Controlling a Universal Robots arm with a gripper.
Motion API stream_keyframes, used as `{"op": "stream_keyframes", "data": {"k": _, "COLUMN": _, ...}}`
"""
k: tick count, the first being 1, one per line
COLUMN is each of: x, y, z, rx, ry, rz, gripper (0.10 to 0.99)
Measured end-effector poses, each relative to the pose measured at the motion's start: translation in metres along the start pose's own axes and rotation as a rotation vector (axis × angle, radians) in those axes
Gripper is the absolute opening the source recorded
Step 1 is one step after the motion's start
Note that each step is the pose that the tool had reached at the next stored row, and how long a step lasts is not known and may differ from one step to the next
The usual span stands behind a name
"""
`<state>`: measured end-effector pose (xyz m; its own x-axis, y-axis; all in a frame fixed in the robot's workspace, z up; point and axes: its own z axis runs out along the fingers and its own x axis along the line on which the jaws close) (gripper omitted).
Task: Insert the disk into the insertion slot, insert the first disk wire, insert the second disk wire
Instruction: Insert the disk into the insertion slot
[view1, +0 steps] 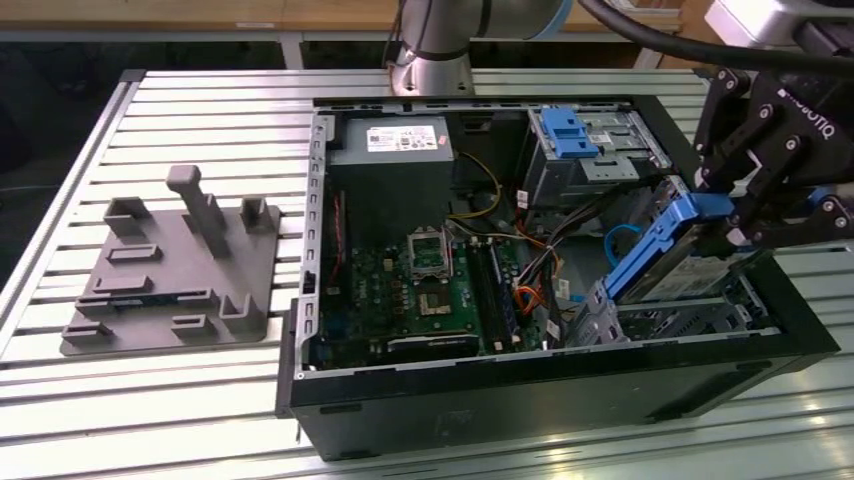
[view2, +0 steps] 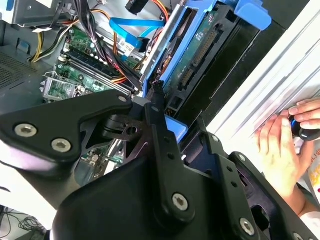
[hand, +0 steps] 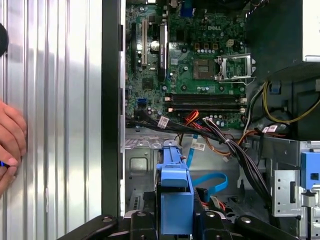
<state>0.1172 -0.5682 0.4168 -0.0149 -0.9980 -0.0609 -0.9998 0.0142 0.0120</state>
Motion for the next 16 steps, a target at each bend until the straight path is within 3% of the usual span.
{"op": "stream_keyframes", "data": {"k": 5, "x": 0.0005, "y": 0.0000, "z": 0.0053, "rx": 0.000, "ry": 0.0003, "rz": 0.000, "gripper": 0.373}}
{"op": "stream_keyframes", "data": {"k": 6, "x": 0.0004, "y": -0.0001, "z": 0.0056, "rx": 0.000, "ry": 0.0000, "rz": 0.000, "gripper": 0.427}}
{"op": "stream_keyframes", "data": {"k": 7, "x": 0.0005, "y": 0.0000, "z": 0.0056, "rx": 0.000, "ry": 0.0003, "rz": 0.000, "gripper": 0.427}}
{"op": "stream_keyframes", "data": {"k": 8, "x": 0.0005, "y": 0.0000, "z": 0.0056, "rx": 0.000, "ry": 0.0002, "rz": 0.000, "gripper": 0.498}}
{"op": "stream_keyframes", "data": {"k": 16, "x": 0.0005, "y": -0.0001, "z": 0.0058, "rx": 0.000, "ry": 0.0000, "rz": 0.000, "gripper": 0.498}}
